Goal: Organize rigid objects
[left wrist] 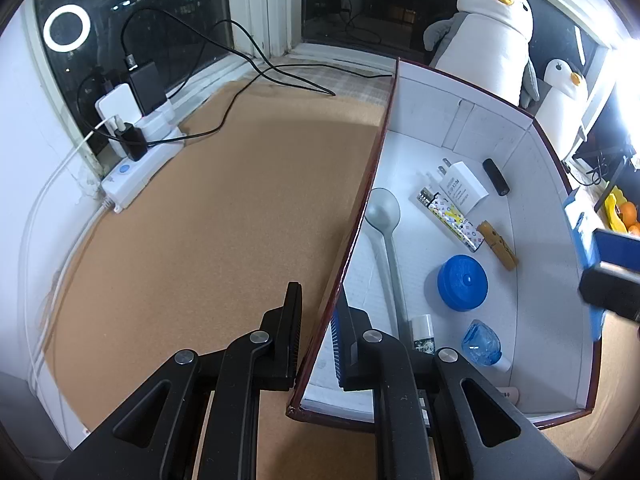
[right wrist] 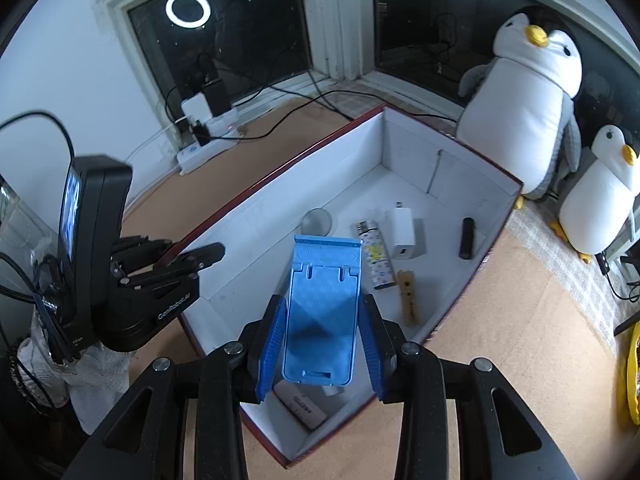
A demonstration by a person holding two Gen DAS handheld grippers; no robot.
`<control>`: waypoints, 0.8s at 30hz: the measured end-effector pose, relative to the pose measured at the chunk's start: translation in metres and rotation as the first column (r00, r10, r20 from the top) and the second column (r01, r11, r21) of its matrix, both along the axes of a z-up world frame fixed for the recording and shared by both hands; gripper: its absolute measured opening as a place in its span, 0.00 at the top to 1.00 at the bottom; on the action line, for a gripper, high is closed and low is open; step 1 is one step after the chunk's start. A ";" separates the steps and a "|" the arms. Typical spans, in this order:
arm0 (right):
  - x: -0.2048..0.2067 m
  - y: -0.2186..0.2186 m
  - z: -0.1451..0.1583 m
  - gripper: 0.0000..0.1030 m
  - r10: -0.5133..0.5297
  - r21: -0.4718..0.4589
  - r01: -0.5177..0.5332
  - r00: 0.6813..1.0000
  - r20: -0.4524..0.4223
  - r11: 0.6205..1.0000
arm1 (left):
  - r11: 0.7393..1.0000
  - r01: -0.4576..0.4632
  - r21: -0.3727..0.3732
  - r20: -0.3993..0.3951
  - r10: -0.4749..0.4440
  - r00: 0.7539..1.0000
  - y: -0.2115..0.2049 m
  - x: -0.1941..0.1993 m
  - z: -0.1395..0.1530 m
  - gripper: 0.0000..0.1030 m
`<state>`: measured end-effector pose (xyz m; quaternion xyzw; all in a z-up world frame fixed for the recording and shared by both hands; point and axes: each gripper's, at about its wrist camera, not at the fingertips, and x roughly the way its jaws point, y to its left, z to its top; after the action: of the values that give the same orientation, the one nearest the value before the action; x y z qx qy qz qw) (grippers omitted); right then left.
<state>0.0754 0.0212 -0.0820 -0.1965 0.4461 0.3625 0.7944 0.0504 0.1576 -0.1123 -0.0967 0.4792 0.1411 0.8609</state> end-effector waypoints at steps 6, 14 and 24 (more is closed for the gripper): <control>-0.006 0.004 0.000 0.62 0.017 -0.002 -0.017 1.000 0.008 1.000 | 1.000 -0.001 0.001 0.000 0.001 1.000 0.000 0.000 0.000 0.88; -0.009 -0.001 0.003 0.58 0.013 0.008 -0.013 1.000 0.013 1.000 | 1.000 0.001 0.004 -0.001 -0.001 1.000 0.000 -0.001 0.001 0.88; -0.013 -0.018 0.013 0.56 -0.028 0.042 0.027 0.999 0.017 0.999 | 1.000 0.007 0.027 0.018 -0.007 1.000 -0.003 -0.006 0.012 0.88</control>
<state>0.0628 0.0028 -0.0694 -0.1768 0.4341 0.3592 0.8071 0.0443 0.1546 -0.1000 -0.0847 0.4698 0.1438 0.8668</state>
